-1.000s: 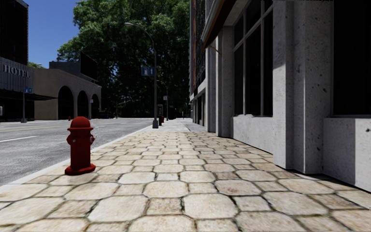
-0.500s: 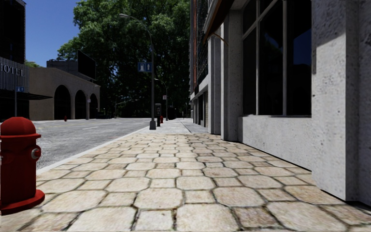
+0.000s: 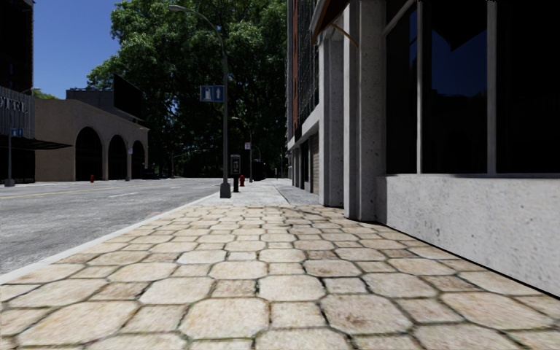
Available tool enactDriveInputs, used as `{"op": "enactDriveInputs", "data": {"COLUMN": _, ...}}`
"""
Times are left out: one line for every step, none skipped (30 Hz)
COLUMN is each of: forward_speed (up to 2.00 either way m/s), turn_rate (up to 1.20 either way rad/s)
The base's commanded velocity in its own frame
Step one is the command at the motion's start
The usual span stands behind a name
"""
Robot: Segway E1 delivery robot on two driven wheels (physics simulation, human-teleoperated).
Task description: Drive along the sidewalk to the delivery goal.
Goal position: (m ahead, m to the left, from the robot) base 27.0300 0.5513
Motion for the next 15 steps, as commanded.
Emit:
{"op": "enactDriveInputs", "data": {"forward_speed": 2.00, "turn_rate": 0.03}}
{"op": "enactDriveInputs", "data": {"forward_speed": 2.00, "turn_rate": 0.03}}
{"op": "enactDriveInputs", "data": {"forward_speed": 2.00, "turn_rate": 0.06}}
{"op": "enactDriveInputs", "data": {"forward_speed": 2.00, "turn_rate": 0.09}}
{"op": "enactDriveInputs", "data": {"forward_speed": 2.00, "turn_rate": 0.15}}
{"op": "enactDriveInputs", "data": {"forward_speed": 2.00, "turn_rate": 0.22}}
{"op": "enactDriveInputs", "data": {"forward_speed": 2.00, "turn_rate": 0.00}}
{"op": "enactDriveInputs", "data": {"forward_speed": 2.00, "turn_rate": 0.00}}
{"op": "enactDriveInputs", "data": {"forward_speed": 2.00, "turn_rate": 0.00}}
{"op": "enactDriveInputs", "data": {"forward_speed": 2.00, "turn_rate": 0.00}}
{"op": "enactDriveInputs", "data": {"forward_speed": 2.00, "turn_rate": 0.00}}
{"op": "enactDriveInputs", "data": {"forward_speed": 2.00, "turn_rate": 0.00}}
{"op": "enactDriveInputs", "data": {"forward_speed": 2.00, "turn_rate": 0.00}}
{"op": "enactDriveInputs", "data": {"forward_speed": 2.00, "turn_rate": 0.00}}
{"op": "enactDriveInputs", "data": {"forward_speed": 2.00, "turn_rate": 0.00}}
